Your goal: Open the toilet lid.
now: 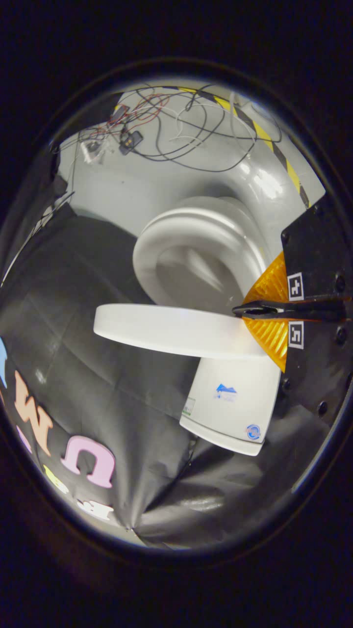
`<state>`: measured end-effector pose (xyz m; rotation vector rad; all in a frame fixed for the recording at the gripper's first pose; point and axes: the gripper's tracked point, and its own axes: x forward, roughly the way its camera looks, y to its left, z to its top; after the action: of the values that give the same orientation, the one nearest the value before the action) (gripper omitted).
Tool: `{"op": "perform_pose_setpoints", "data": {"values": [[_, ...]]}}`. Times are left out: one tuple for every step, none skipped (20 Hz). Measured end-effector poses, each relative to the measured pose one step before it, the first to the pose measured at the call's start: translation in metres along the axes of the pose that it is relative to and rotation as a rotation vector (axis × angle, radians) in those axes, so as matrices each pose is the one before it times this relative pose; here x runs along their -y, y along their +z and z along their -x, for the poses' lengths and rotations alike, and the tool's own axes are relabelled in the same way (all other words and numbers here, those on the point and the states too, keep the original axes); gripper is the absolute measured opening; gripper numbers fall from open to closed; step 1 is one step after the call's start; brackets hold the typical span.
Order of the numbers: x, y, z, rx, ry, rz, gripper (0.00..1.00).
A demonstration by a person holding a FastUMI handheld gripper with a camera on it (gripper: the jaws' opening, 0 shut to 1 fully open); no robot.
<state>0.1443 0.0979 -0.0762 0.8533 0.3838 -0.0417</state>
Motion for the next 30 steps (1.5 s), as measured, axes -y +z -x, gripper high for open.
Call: {"op": "perform_pose_setpoints", "data": {"values": [[-0.00564,-0.00169,0.00103,-0.00207,-0.00367,0.04158,0.01],[-0.00500,0.00093,0.00210,0.02116,-0.00260,0.02613,0.01],[-0.00573,-0.00133,0.00147,0.00824,0.00585,0.03961,0.01],[-0.00605,0.00359,0.00260,0.01810,0.00812,0.02274,0.01],[-0.00316,-0.00142,-0.00294,-0.00337,-0.01696,0.03641,0.01],[-0.00088,0.00144,0.00074,0.00003,-0.00550,0.05011,0.04],[-0.00176,0.00249,0.00250,0.00772,0.00083,0.02365,0.04],[-0.00290,0.00112,0.00048,0.00294,0.00622,-0.00090,0.04],[-0.00081,-0.00018,-0.00108,0.00315,0.00665,0.00484,0.04],[0.00066,0.00019,-0.00020,0.00127,0.00024,0.00393,0.04],[-0.00170,0.00037,0.00134,0.00008,0.00135,0.00193,0.04],[-0.00121,0.00161,-0.00032,0.00320,0.00429,0.00211,0.04],[-0.00189,0.00132,-0.00021,0.00166,0.00574,0.00327,0.04],[-0.00182,0.00213,-0.00022,0.00465,0.00442,0.00533,0.04],[-0.00311,0.00129,0.00000,0.00823,0.00495,0.01547,0.04],[-0.00403,0.00298,-0.00099,0.01042,0.00569,0.02596,0.04],[-0.00586,0.00309,-0.00063,0.00993,0.00957,0.02011,0.04],[-0.00465,0.00314,0.00012,0.00616,0.01399,0.01701,0.04],[-0.00058,0.00065,0.00094,0.00736,0.00878,0.01655,0.04],[0.00242,0.00085,0.00118,0.00334,0.00167,0.00791,0.04],[-0.00294,0.00165,-0.00099,0.00851,0.00398,0.00216,0.04],[-0.00164,0.00072,-0.00045,0.00404,0.00580,0.00372,0.04],[-0.00047,0.00052,-0.00019,0.00432,0.00397,0.01085,0.04],[-0.00017,0.00050,-0.00009,0.00060,0.00190,0.01643,0.04],[-0.00021,0.00070,-0.00023,0.00114,0.00195,0.01891,0.04],[0.00032,0.00087,0.00021,-0.00090,0.00399,0.01316,0.04],[-0.00099,0.00037,0.00036,-0.00081,0.00651,0.00612,0.04],[-0.00033,0.00070,-0.00007,-0.00262,0.00548,0.00053,0.04],[-0.00123,-0.00061,-0.00031,-0.00123,0.00389,0.00038,0.04],[-0.00018,-0.00039,-0.00014,-0.00131,-0.00253,0.00196,0.04]]}}
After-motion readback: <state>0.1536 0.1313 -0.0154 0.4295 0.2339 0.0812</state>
